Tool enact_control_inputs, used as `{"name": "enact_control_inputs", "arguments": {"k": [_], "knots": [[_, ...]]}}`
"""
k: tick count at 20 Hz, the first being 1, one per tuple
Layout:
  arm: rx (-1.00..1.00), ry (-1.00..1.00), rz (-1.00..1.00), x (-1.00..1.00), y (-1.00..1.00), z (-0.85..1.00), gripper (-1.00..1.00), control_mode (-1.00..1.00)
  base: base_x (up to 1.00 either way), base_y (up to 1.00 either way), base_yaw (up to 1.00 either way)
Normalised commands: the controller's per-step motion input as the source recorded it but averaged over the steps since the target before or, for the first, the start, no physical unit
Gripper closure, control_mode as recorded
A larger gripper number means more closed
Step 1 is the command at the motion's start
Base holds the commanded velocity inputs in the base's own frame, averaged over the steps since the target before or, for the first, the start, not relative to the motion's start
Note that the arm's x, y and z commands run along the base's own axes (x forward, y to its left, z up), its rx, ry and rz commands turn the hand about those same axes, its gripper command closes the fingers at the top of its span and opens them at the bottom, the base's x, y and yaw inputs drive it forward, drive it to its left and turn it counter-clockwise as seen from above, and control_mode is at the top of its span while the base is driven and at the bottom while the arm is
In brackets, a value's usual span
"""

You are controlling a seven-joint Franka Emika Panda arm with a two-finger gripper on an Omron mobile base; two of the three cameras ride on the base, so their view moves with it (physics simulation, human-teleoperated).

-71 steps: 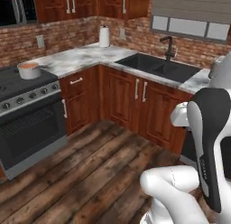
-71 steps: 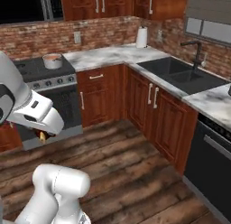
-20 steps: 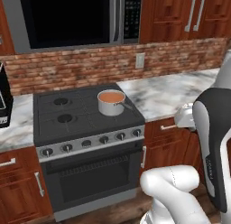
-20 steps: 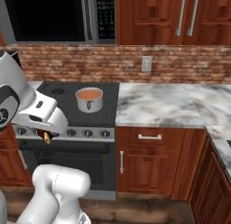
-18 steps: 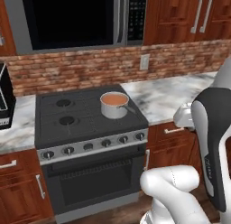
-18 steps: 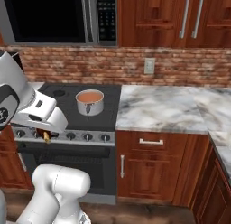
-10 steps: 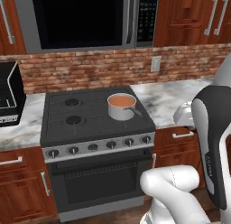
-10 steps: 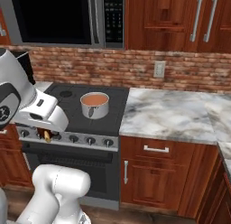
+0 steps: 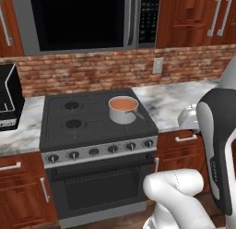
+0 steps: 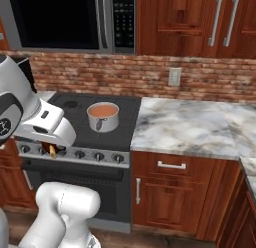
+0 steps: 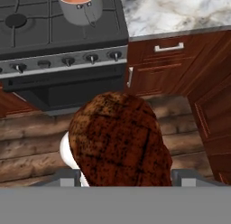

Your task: Retrieve the steak from the fridge and place it on the saucepan with marinade on the stove.

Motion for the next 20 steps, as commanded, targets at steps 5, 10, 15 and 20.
{"name": "enact_control_inputs", "arguments": {"k": [5, 10, 15, 20], "knots": [[0.0, 0.0, 0.0, 0.0, 0.0, 0.0, 1.0, 1.0, 0.4, -0.01, -0.15], [0.0, 0.0, 0.0, 0.0, 0.0, 0.0, 1.0, 1.0, 0.53, 0.05, -0.1], [0.0, 0.0, 0.0, 0.0, 0.0, 0.0, 1.0, 1.0, 0.3, 0.39, 0.0], [0.0, 0.0, 0.0, 0.0, 0.0, 0.0, 1.0, 1.0, 0.19, 0.44, 0.0]]}}
